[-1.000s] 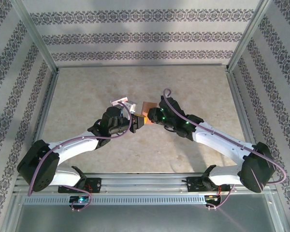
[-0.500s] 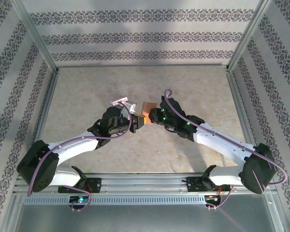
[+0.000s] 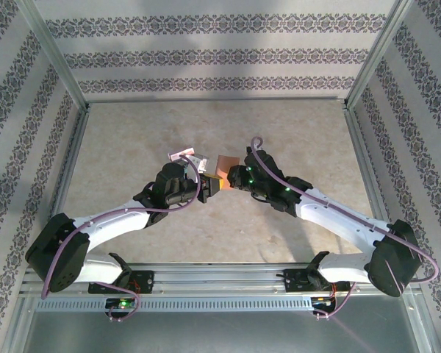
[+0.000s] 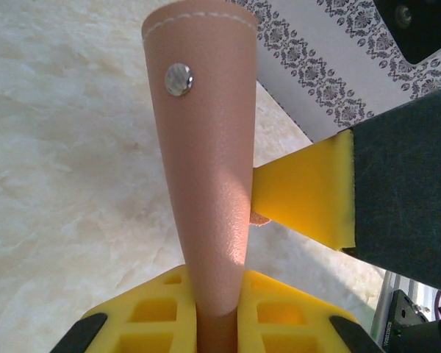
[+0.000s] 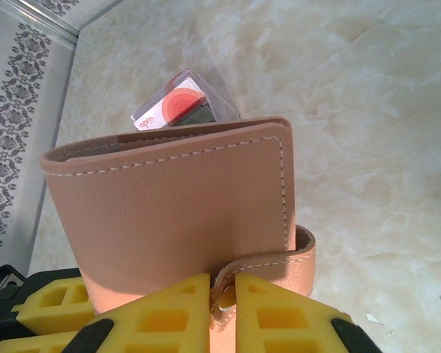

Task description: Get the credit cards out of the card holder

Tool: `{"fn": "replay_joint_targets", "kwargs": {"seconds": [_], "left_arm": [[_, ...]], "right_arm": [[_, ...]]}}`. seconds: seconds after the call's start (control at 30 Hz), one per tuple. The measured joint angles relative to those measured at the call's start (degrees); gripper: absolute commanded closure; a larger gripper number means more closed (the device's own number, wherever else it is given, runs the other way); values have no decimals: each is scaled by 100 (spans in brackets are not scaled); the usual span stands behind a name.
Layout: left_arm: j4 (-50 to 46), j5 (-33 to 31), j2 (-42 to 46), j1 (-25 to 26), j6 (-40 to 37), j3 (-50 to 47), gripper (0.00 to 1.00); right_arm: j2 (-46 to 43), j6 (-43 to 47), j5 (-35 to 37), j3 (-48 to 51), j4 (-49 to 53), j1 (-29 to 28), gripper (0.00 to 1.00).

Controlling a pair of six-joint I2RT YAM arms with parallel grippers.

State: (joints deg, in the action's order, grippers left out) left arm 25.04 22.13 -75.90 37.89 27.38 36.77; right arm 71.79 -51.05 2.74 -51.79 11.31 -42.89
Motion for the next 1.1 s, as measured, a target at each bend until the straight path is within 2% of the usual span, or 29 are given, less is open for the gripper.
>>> {"fn": "replay_joint_targets", "kwargs": {"seconds": [0.5,1.1], "left_arm": [[0,-70,11,4,0,0,100],[0,-98,44,4,-2,0,100]], "right_arm": [[-177,15,109,153,7,81,93],[-612,46,136,479,63,337,87]]}}
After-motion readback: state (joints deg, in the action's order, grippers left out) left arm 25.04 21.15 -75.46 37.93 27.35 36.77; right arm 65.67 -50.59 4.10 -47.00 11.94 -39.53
